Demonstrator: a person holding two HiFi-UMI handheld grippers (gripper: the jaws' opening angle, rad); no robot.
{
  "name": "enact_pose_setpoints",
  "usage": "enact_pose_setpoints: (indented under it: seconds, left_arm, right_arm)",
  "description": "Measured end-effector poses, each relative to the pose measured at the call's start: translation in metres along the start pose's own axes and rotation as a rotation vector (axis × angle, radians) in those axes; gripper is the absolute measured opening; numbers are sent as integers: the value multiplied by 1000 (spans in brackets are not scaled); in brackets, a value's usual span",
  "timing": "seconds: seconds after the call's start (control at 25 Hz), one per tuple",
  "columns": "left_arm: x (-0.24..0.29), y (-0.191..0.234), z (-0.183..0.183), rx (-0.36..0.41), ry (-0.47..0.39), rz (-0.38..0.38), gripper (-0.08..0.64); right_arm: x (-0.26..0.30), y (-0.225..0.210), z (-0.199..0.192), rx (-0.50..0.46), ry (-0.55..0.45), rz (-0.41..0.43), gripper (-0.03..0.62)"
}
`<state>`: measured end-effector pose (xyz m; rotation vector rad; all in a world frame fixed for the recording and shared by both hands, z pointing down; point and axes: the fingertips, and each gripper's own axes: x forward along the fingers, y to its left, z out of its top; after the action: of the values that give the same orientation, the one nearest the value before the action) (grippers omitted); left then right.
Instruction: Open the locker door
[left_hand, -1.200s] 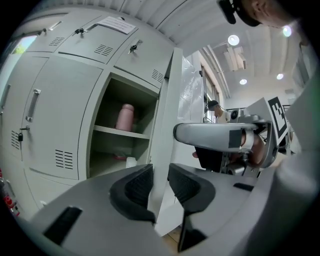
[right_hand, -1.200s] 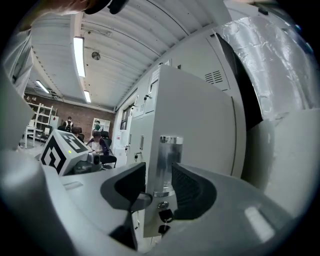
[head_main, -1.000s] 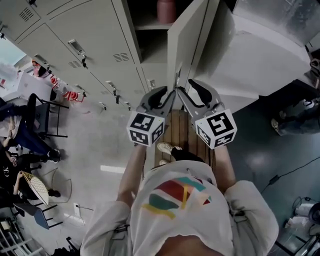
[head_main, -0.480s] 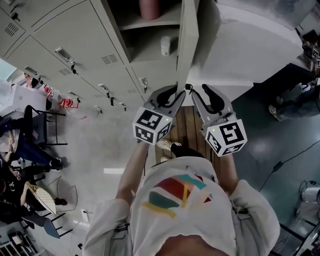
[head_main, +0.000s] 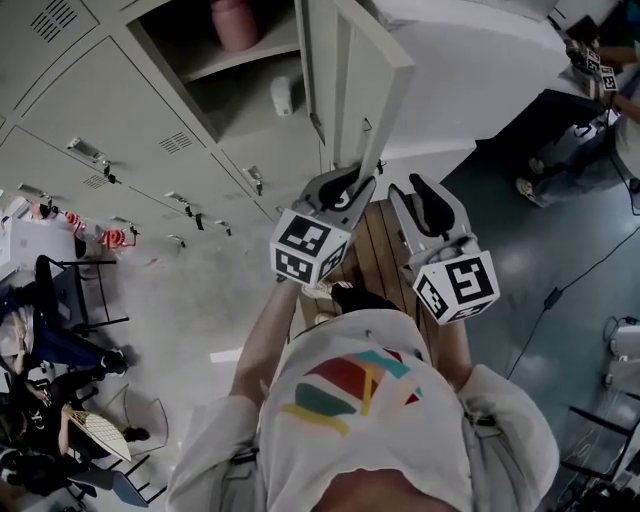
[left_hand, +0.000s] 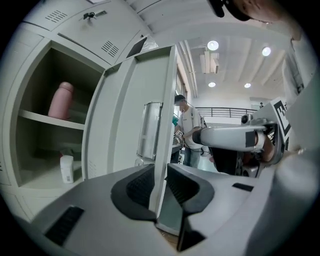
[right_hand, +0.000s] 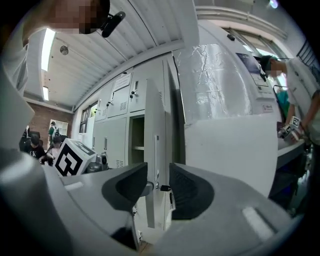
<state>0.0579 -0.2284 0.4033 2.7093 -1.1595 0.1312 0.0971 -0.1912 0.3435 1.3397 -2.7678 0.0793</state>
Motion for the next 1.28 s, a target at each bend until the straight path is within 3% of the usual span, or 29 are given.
enact_pose_setpoints:
  seconds: [0.56, 0.92, 1.28]
  left_arm:
    - [46, -20, 2, 56, 0, -60, 87]
    - [67, -23, 3, 50, -32, 19, 89]
    - [73, -23, 4, 45, -33, 40, 95]
  right_arm:
    - [-24, -41, -9, 34, -4, -128, 129]
    - [-19, -49, -8, 33, -3, -140, 129]
    - [10, -69, 1, -24, 3, -240, 130]
